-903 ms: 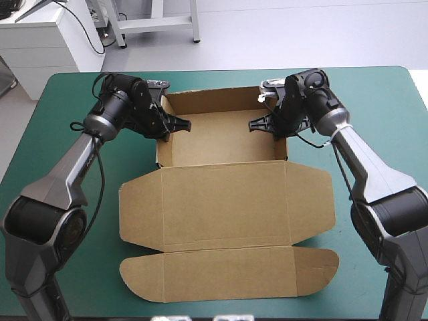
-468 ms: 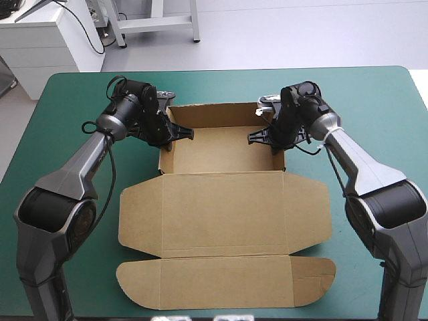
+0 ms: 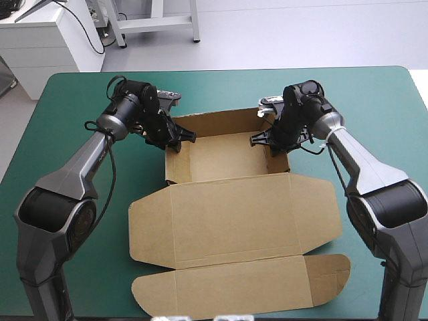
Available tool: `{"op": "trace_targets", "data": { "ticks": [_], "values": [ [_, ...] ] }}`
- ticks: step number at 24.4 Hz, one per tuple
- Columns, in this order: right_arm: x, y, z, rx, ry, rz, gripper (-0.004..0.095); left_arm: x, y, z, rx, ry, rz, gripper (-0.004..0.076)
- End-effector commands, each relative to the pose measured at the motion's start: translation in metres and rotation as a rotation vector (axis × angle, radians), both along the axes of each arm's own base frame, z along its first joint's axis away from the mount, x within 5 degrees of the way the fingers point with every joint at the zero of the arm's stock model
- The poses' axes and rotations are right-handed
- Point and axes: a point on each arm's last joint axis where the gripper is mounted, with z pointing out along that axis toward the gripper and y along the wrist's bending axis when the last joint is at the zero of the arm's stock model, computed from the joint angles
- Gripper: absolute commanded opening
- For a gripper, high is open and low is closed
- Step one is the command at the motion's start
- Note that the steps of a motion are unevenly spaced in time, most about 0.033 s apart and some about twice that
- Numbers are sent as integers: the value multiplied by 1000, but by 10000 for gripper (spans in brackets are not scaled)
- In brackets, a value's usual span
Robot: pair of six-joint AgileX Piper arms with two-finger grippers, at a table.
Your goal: Fold the box
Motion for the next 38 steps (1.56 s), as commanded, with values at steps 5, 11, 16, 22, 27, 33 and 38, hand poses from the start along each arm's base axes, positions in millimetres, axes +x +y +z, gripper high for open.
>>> {"op": "trace_targets", "data": {
  "ticks": [5,11,16,22,27,33,38],
  "values": [
    [-1,-10,58,-6,-171,-37,641,-11,4,38,-5,-66,-15,349],
    [-1,-10,106,54,-323,-49,640,-15,9,87,-28,-223,-10,222],
    [-14,-14,123,66,-356,-50,638,-47,21,129,-42,-325,-57,-8],
    [-26,-18,116,50,-314,-49,637,-109,44,144,-42,-329,-59,-8],
    [-13,-14,73,6,-230,-13,636,-197,76,115,-25,-286,-66,-8],
    [4,-6,33,-11,-130,21,607,-270,104,75,-69,-409,-54,-8],
    [6,-5,21,-33,-86,44,86,-308,118,37,-94,-483,-45,-8]
  ]
}}
